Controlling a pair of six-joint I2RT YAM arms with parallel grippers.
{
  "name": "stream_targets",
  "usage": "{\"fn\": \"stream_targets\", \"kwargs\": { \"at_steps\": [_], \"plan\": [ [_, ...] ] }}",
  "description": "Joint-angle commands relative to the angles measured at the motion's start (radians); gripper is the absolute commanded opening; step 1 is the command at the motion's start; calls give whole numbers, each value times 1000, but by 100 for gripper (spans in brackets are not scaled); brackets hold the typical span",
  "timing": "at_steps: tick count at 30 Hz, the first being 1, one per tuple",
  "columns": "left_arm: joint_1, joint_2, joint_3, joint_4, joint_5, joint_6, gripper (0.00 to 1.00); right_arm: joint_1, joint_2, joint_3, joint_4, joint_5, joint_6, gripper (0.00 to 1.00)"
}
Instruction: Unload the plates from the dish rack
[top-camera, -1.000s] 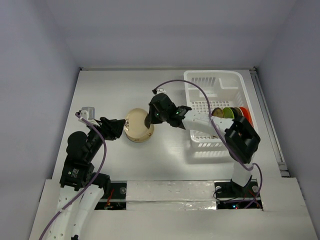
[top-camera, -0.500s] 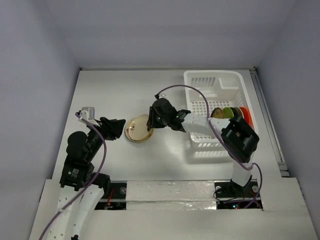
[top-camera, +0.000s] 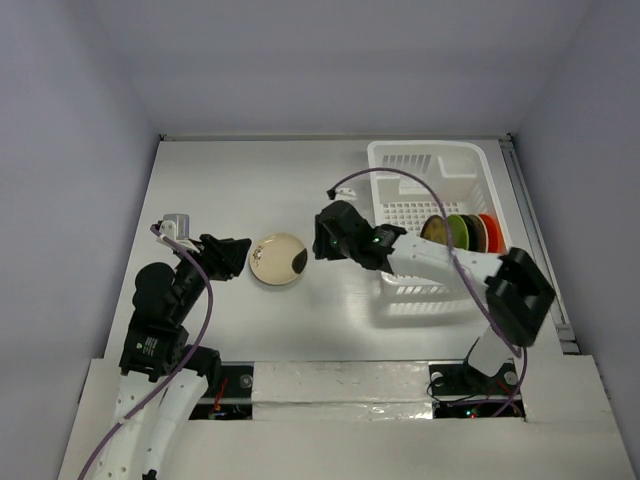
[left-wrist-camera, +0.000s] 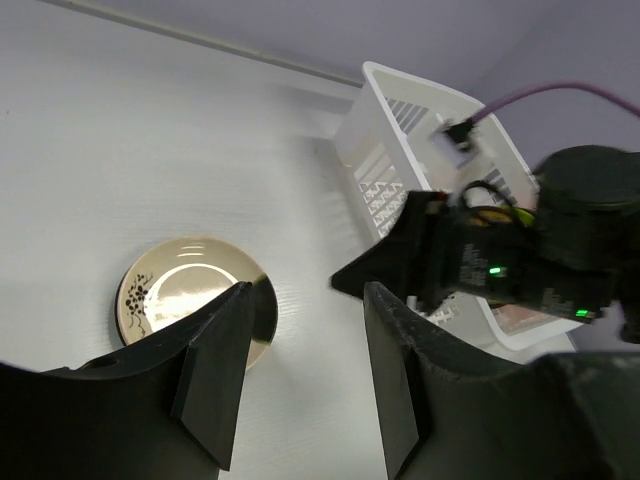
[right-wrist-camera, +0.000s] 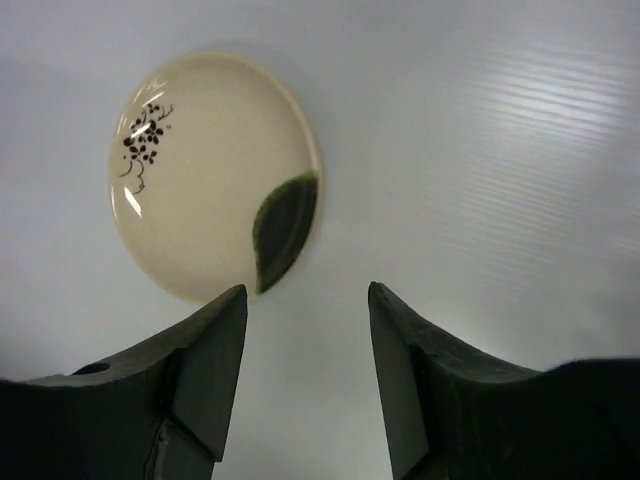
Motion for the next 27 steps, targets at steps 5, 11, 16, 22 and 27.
{"fn": "stream_targets", "kwargs": {
  "at_steps": [5, 11, 16, 22, 27],
  "plan": [
    [4, -13, 17, 52, 13, 0, 44, -50, -387, -76, -219, 417, 0, 4],
    [-6, -27, 17, 52, 16, 2, 44, -182, -557, -85, -550, 583, 33, 10],
    [-17, -34, 17, 50, 17, 2, 44, -291, -538, -39, -748, 633, 59, 37],
    [-35, -48, 19, 45, 3, -1, 44, -402, -498, -56, -697, 535, -55, 45],
    [-35, -60, 20, 42, -4, -1, 44, -425, -441, -79, -646, 509, -107, 44]
  ]
}}
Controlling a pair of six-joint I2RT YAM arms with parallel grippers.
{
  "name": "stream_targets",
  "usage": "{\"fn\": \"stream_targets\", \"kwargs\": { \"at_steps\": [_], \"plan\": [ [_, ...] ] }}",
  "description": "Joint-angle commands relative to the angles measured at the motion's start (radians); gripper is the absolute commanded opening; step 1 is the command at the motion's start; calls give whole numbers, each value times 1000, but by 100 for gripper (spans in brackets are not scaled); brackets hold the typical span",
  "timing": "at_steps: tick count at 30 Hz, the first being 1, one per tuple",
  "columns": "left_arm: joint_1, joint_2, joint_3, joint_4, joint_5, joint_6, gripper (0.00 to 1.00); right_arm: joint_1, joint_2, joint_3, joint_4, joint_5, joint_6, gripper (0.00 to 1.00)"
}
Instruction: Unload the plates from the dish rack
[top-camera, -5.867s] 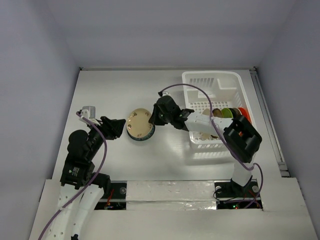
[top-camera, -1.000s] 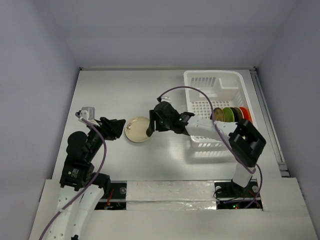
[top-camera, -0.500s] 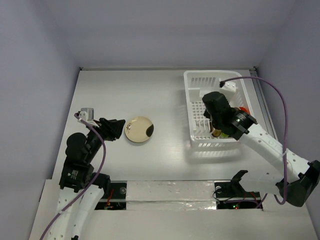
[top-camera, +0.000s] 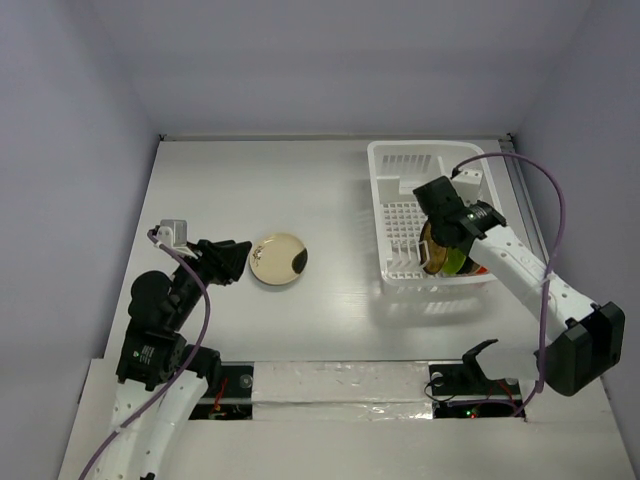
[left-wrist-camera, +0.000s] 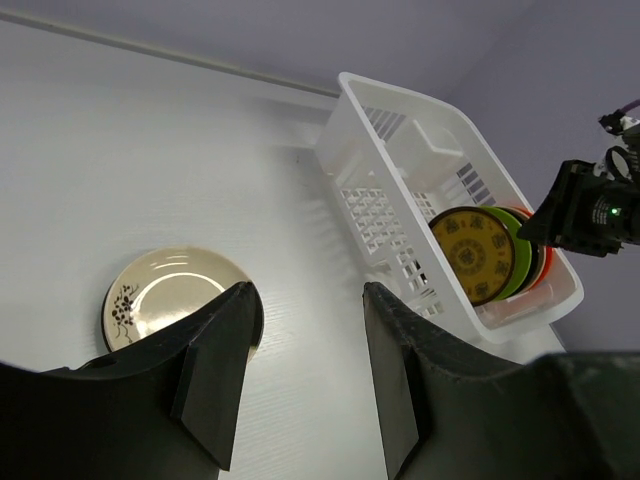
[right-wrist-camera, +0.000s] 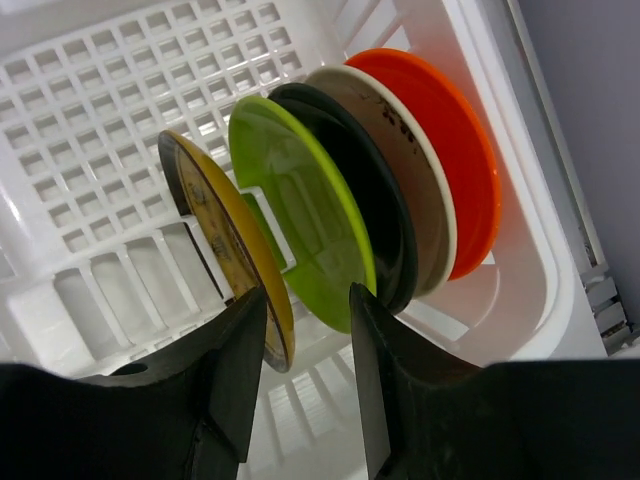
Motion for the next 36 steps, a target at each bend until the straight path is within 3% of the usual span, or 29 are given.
{"fn": "stream_targets", "kwargs": {
  "at_steps": [1, 10, 15, 20, 24, 28, 36],
  "plan": [
    [-4, -11, 20, 42, -7, -1, 44, -7, 40, -13, 55, -24, -63, 44],
    [-4, -14, 20, 42, -6, -2, 44, -7, 102, -14, 100, -28, -103, 41],
    [-4, -17, 20, 42, -7, -1, 45, -7, 152, -2, 94, 2, -115, 25],
    [-4, -20, 20, 42, -6, -2, 45, -7, 188, 26, 71, 25, -134, 20],
    [-4, -23, 20, 42, -9, -1, 45, -7, 194, 62, 26, 61, -168, 6],
    [-4, -26, 20, 42, -9, -1, 44, 15, 194, 111, -14, 113, -185, 0],
    [-4, -25, 19, 42, -7, -2, 45, 93, 253, 213, -103, 237, -185, 0]
  ]
}}
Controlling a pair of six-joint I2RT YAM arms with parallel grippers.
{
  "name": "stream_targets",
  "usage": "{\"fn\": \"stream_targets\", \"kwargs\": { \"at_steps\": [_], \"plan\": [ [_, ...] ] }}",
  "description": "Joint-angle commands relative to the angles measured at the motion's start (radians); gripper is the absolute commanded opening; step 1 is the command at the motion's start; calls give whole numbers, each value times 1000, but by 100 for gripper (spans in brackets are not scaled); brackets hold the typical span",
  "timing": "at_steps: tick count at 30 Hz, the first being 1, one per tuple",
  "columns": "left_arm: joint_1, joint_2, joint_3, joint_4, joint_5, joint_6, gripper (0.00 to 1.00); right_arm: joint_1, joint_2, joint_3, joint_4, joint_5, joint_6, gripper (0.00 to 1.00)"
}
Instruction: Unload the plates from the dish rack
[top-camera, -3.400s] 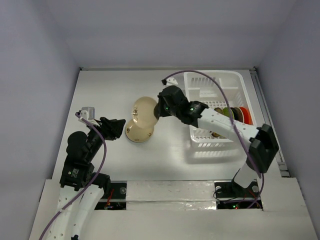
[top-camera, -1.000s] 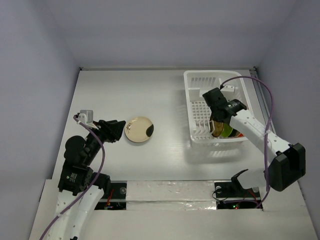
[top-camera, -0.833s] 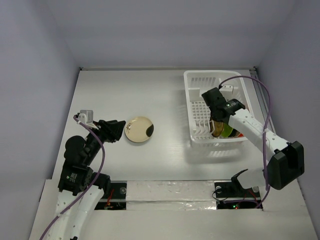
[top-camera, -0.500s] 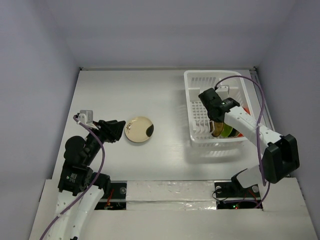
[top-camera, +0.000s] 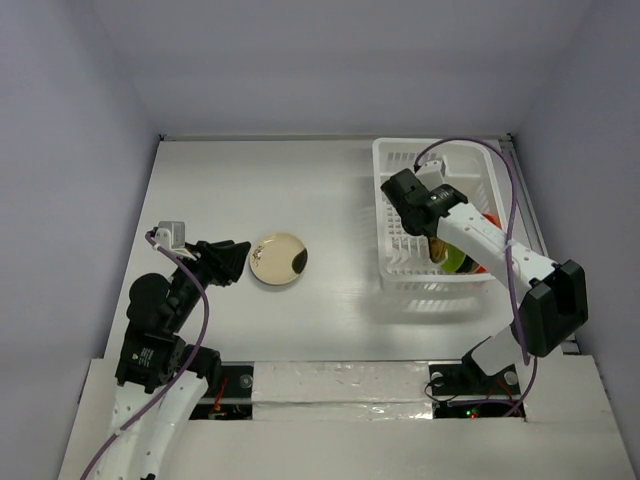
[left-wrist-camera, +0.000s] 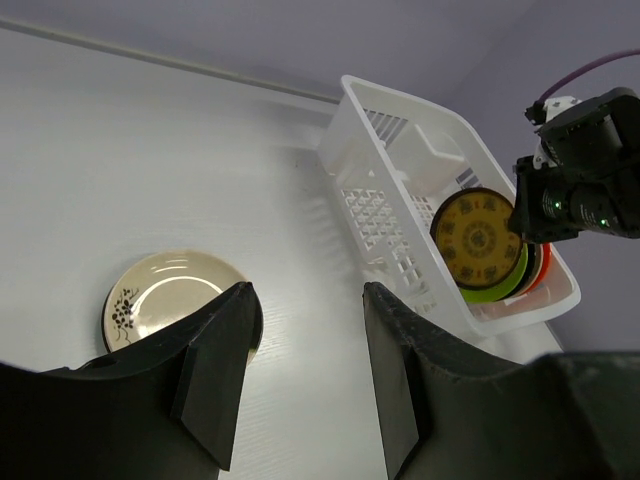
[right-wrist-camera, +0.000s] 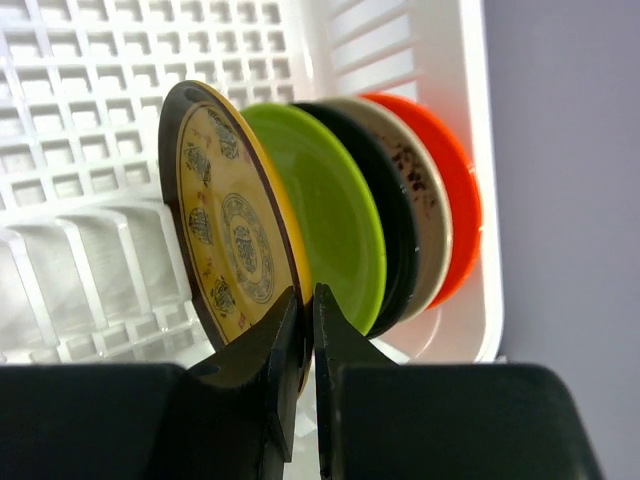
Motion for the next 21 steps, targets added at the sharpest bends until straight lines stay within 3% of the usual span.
{"fn": "stream_targets", "kwargs": {
  "at_steps": [1, 10, 16, 20, 21],
  "plan": [
    [-3, -6, 19, 44, -4, -1, 45, 19, 9, 93, -37, 120, 13, 0],
    [-3, 0, 19, 44, -3, -1, 44, 100, -70, 263, -106, 176, 62, 0],
    [-3, 9, 19, 42, -7, -1, 45, 217, -142, 309, 47, 117, 58, 0],
    [-3, 21, 19, 44, -7, -1, 45, 257, -177, 203, 314, -108, 18, 0],
    [-3, 23, 19, 42, -6, -1, 45, 257, -172, 177, 369, -243, 19, 0]
  ]
}}
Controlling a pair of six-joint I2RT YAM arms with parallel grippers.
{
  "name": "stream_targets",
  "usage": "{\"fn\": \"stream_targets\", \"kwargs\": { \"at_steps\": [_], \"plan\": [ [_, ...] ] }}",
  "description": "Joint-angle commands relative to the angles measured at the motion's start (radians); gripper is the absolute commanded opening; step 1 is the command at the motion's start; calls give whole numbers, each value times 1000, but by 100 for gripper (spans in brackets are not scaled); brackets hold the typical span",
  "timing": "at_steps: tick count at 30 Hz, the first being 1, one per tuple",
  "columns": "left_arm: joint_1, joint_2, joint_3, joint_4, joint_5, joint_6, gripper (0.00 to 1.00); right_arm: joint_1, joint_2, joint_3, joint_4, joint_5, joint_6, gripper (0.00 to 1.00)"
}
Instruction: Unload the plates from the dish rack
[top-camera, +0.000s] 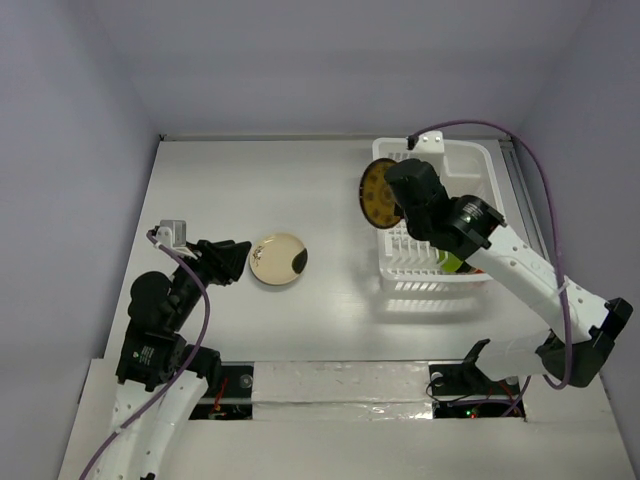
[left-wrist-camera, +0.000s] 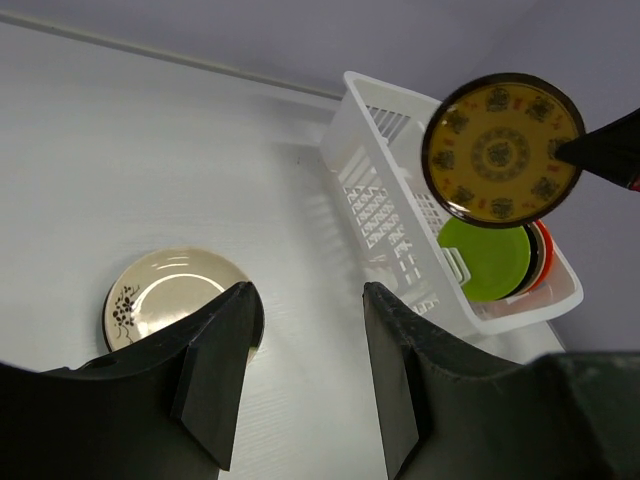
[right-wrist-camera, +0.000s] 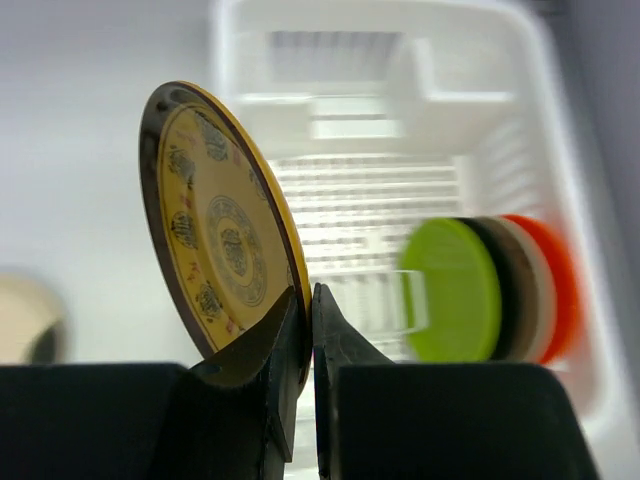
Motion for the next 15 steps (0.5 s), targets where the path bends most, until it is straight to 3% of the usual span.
{"fn": "stream_targets", "kwargs": {
  "at_steps": [1, 6, 15],
  "plan": [
    [-3, 15, 19, 44, -6, -1, 45, 26, 9, -103, 356, -300, 3, 0],
    [-3, 21, 19, 42, -9, -2, 45, 35, 144, -152, 605, -662, 95, 0],
    [-3, 29, 20, 39, -18, -2, 45, 69, 466, -56, 746, -810, 211, 0]
  ]
}}
